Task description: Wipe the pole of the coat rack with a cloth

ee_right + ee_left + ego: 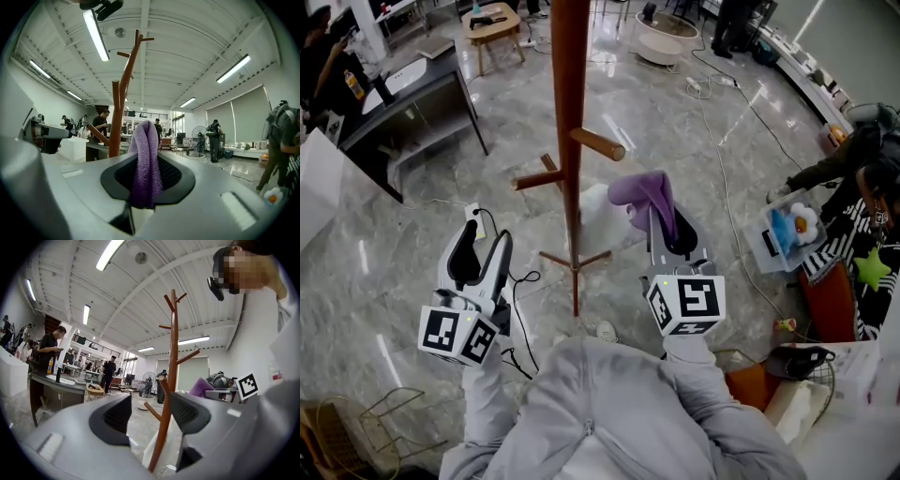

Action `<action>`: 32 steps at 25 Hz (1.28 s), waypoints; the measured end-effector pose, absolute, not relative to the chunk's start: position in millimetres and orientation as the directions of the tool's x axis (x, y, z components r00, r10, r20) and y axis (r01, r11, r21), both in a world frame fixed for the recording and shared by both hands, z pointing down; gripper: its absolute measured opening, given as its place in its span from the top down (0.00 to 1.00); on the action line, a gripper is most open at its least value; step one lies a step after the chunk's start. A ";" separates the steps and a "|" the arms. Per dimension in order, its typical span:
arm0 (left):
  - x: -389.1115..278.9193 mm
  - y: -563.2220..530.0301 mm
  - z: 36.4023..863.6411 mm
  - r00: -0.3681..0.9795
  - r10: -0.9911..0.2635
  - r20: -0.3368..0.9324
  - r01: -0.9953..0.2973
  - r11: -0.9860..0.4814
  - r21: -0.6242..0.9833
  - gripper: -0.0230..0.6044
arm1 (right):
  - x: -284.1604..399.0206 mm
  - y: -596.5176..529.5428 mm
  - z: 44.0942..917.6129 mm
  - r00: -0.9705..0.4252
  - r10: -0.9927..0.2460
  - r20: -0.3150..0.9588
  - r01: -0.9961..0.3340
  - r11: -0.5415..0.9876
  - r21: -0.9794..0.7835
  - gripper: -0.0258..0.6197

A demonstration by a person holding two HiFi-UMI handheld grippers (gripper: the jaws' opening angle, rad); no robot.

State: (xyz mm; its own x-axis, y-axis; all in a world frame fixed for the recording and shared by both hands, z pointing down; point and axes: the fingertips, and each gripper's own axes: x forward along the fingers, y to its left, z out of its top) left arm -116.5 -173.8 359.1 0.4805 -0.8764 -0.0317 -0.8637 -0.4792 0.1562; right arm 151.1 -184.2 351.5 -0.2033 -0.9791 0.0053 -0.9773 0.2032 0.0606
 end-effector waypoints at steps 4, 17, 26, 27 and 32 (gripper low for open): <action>-114.4 -174.6 357.9 0.485 -0.874 -0.030 -0.862 -0.484 0.155 0.52 | 158.2 -184.7 352.7 -0.189 -0.982 0.008 -0.981 0.190 0.040 0.87; -111.8 -177.2 357.5 0.488 -0.872 -0.025 -0.862 -0.486 0.144 0.52 | 158.8 -185.8 355.7 -0.192 -0.981 0.010 -0.980 0.192 0.054 0.88; -112.6 -180.4 358.7 0.486 -0.873 -0.020 -0.863 -0.484 0.148 0.52 | 157.1 -189.3 357.9 -0.199 -0.980 0.019 -0.978 0.200 0.054 0.88; -113.0 -180.8 358.6 0.486 -0.874 -0.020 -0.863 -0.484 0.148 0.52 | 156.6 -189.7 357.8 -0.199 -0.980 0.020 -0.978 0.200 0.054 0.88; -115.7 -183.1 360.8 0.485 -0.874 -0.017 -0.863 -0.482 0.150 0.53 | 153.0 -192.0 360.1 -0.201 -0.979 0.025 -0.978 0.203 0.053 0.88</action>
